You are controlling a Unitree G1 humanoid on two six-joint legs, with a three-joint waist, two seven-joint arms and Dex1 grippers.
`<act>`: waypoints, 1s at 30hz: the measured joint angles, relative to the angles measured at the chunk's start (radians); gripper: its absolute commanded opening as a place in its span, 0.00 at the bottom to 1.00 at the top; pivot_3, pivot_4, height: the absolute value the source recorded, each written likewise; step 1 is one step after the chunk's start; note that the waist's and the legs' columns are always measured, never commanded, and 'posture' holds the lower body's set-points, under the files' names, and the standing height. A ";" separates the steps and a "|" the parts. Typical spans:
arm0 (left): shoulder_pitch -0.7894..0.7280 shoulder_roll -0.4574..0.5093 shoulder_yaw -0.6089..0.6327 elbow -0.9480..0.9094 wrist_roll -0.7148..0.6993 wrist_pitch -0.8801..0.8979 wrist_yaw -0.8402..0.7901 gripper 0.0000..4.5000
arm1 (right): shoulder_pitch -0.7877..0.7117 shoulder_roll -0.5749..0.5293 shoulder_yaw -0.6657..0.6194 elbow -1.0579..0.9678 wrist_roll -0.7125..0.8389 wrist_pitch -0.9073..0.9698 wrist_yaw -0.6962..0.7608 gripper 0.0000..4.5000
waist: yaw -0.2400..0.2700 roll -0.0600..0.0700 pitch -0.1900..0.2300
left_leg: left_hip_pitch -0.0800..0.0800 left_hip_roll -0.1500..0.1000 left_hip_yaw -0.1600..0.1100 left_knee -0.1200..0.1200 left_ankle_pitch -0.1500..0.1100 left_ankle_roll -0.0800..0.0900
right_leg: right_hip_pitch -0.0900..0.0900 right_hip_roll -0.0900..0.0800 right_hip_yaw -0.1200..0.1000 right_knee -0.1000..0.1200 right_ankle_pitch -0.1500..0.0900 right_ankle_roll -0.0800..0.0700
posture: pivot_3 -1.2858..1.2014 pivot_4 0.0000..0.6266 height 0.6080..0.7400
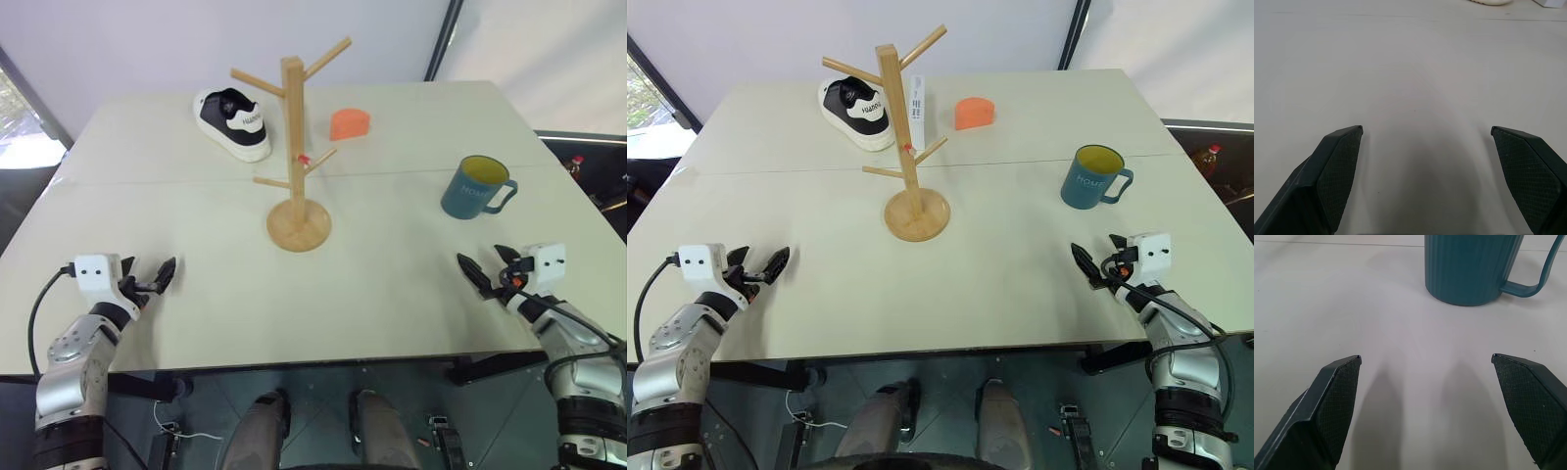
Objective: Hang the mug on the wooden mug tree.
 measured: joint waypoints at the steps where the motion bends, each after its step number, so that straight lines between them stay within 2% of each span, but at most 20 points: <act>1: 0.000 0.000 0.000 0.000 0.000 0.000 -0.001 1.00 | 0.000 0.000 0.000 0.000 0.000 -0.001 0.000 0.98 | 0.000 0.000 0.000 | 0.000 0.000 0.000 0.000 0.000 0.000 | 0.000 0.000 0.000 0.000 0.000 0.000 | 0.52 0.24 1.00; 9: 0.001 0.000 0.000 -0.009 -0.010 0.018 -0.021 1.00 | 0.000 0.000 0.001 0.000 -0.024 -0.017 -0.036 0.98 | 0.000 0.000 0.000 | 0.000 0.000 0.000 0.000 0.000 0.000 | 0.000 0.000 0.000 0.000 0.000 0.000 | 0.52 0.24 1.00; 16: 0.022 -0.024 -0.041 -0.164 -0.071 0.066 -0.091 1.00 | -0.045 0.000 0.000 0.036 -0.071 -0.029 -0.124 0.98 | 0.000 0.000 0.000 | -0.001 0.000 0.000 0.000 0.000 0.000 | 0.000 0.000 0.000 -0.001 0.000 -0.001 | 0.52 0.24 1.00; 21: -0.005 -0.039 -0.136 -0.293 -0.134 0.119 -0.162 1.00 | -0.091 0.000 -0.001 0.066 -0.100 -0.065 -0.184 0.98 | 0.001 0.000 0.000 | -0.001 0.000 0.000 0.000 0.001 0.001 | 0.000 0.000 0.000 -0.001 0.001 -0.002 | 0.52 0.24 1.00; 26: -0.086 -0.038 -0.379 -0.453 -0.142 0.198 -0.251 1.00 | -0.196 -0.003 0.000 0.183 -0.151 -0.097 -0.270 0.98 | -0.001 0.000 0.000 | -0.001 -0.001 0.002 0.002 0.001 0.002 | 0.001 0.000 0.001 -0.001 0.002 -0.004 | 0.52 0.24 1.00; 30: -0.169 -0.061 -0.493 -0.486 -0.122 0.226 -0.260 1.00 | -0.295 -0.030 0.004 0.336 -0.198 -0.129 -0.326 0.98 | -0.003 0.000 0.000 | 0.000 -0.001 0.002 0.001 0.001 0.002 | 0.001 0.001 0.000 0.000 0.002 -0.004 | 0.52 0.24 1.00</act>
